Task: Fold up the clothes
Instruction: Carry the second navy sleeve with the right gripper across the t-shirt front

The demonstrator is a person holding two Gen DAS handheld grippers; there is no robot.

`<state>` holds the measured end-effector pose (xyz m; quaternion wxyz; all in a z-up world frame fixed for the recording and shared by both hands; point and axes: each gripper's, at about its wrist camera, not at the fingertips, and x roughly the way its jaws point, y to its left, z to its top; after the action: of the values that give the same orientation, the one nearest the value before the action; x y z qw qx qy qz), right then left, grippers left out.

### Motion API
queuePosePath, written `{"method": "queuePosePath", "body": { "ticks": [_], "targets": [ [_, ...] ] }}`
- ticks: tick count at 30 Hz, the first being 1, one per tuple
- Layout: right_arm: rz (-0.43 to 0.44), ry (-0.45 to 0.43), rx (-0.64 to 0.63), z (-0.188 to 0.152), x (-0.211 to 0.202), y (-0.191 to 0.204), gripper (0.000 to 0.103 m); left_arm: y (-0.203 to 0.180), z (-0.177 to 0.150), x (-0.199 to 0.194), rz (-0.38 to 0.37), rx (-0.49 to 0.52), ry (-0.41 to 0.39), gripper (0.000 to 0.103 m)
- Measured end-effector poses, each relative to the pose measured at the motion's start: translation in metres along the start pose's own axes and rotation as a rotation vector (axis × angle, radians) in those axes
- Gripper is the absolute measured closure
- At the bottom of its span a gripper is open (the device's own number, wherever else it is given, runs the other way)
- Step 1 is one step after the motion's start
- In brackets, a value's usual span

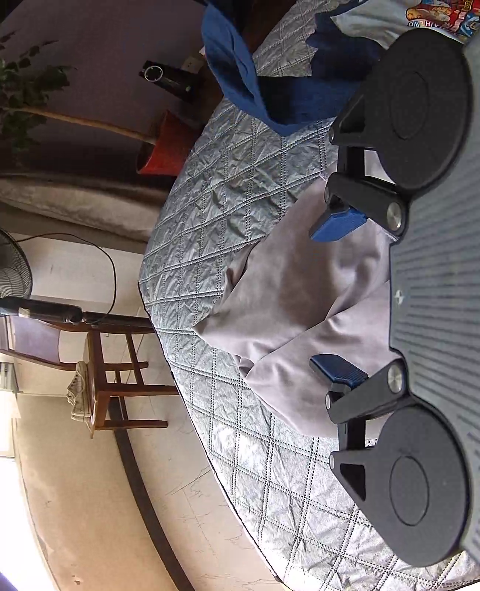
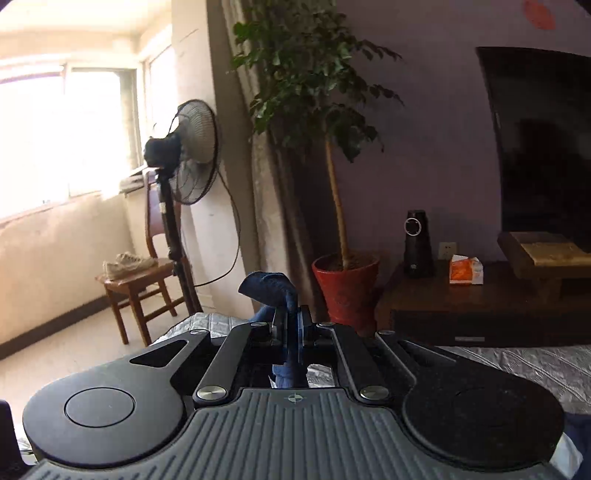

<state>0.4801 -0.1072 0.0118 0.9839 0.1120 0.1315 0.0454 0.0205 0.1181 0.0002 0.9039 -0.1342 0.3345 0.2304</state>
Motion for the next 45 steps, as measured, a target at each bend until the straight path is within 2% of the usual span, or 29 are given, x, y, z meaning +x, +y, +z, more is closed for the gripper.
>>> {"method": "queuePosePath", "body": {
  "ticks": [3, 6, 8, 11, 13, 14, 17, 19, 20, 22, 23, 25, 26, 27, 29, 31, 33, 35, 36, 38, 39, 43, 45],
  "targets": [
    [-0.132, 0.0, 0.079, -0.017, -0.061, -0.046, 0.097, -0.011, -0.004, -0.005, -0.027, 0.036, -0.018, 0.039],
    [-0.186, -0.009, 0.106, -0.042, -0.118, -0.074, 0.097, -0.022, -0.008, -0.008, -0.047, 0.072, -0.035, 0.039],
    [-0.214, 0.012, 0.068, -0.053, -0.145, -0.081, 0.097, -0.028, -0.01, -0.01, -0.074, 0.093, -0.042, 0.038],
    [-0.222, 0.057, -0.069, -0.062, -0.173, -0.075, 0.096, -0.041, -0.016, -0.01, -0.13, 0.135, -0.03, 0.038],
    [-0.162, 0.117, -0.145, -0.066, -0.188, -0.068, 0.093, -0.051, -0.021, -0.013, -0.138, 0.167, -0.038, 0.037],
    [-0.155, 0.158, -0.216, -0.069, -0.193, -0.063, 0.093, -0.055, -0.022, -0.013, -0.14, 0.181, -0.042, 0.036],
    [-0.139, 0.312, -0.367, -0.086, -0.203, -0.059, 0.084, -0.057, -0.022, -0.011, -0.123, 0.175, -0.04, 0.036],
    [-0.194, 0.436, -0.388, -0.095, -0.202, -0.067, 0.064, -0.055, -0.021, -0.007, -0.106, 0.153, -0.034, 0.037],
    [-0.232, 0.422, -0.399, -0.096, -0.205, -0.067, 0.062, -0.054, -0.02, -0.006, -0.102, 0.146, -0.03, 0.037],
    [-0.186, 0.344, -0.299, -0.082, -0.207, -0.075, 0.063, -0.054, -0.02, -0.004, -0.097, 0.14, -0.021, 0.037],
    [-0.157, 0.315, -0.252, -0.075, -0.198, -0.077, 0.06, -0.055, -0.021, -0.004, -0.096, 0.143, -0.019, 0.037],
    [-0.087, 0.361, -0.162, -0.067, -0.16, -0.084, 0.024, -0.057, -0.022, -0.004, -0.094, 0.152, -0.018, 0.037],
    [-0.064, 0.389, -0.133, -0.068, -0.14, -0.085, 0.024, -0.057, -0.023, -0.004, -0.094, 0.157, -0.018, 0.037],
    [-0.043, 0.386, -0.118, -0.07, -0.121, -0.085, 0.029, -0.058, -0.023, -0.003, -0.093, 0.161, -0.017, 0.037],
    [0.01, 0.393, -0.065, -0.074, -0.077, -0.088, 0.032, -0.059, -0.024, -0.003, -0.092, 0.169, -0.017, 0.036],
    [0.021, 0.451, -0.004, -0.081, -0.034, -0.093, 0.041, -0.059, -0.024, -0.001, -0.091, 0.176, -0.013, 0.036],
    [0.024, 0.516, 0.017, -0.09, -0.002, -0.096, 0.042, -0.059, -0.024, 0.0, -0.09, 0.183, -0.009, 0.036],
    [-0.013, 0.584, -0.017, -0.099, 0.017, -0.096, 0.042, -0.059, -0.024, 0.002, -0.089, 0.189, -0.004, 0.036],
    [-0.015, 0.605, -0.03, -0.101, 0.021, -0.095, 0.043, -0.058, -0.023, 0.002, -0.089, 0.189, -0.003, 0.036],
    [0.027, 0.582, -0.053, -0.1, 0.012, -0.086, 0.067, -0.056, -0.022, 0.002, -0.09, 0.182, -0.005, 0.036],
    [0.047, 0.611, -0.09, -0.103, 0.007, -0.077, 0.074, -0.056, -0.022, 0.002, -0.09, 0.179, -0.003, 0.036],
    [0.122, 0.712, -0.216, -0.118, -0.012, -0.044, 0.078, -0.055, -0.022, 0.0, -0.095, 0.174, 0.003, 0.036],
    [0.169, 0.697, -0.204, -0.119, -0.021, -0.039, 0.073, -0.056, -0.023, -0.001, -0.094, 0.176, -0.001, 0.036]
  ]
}}
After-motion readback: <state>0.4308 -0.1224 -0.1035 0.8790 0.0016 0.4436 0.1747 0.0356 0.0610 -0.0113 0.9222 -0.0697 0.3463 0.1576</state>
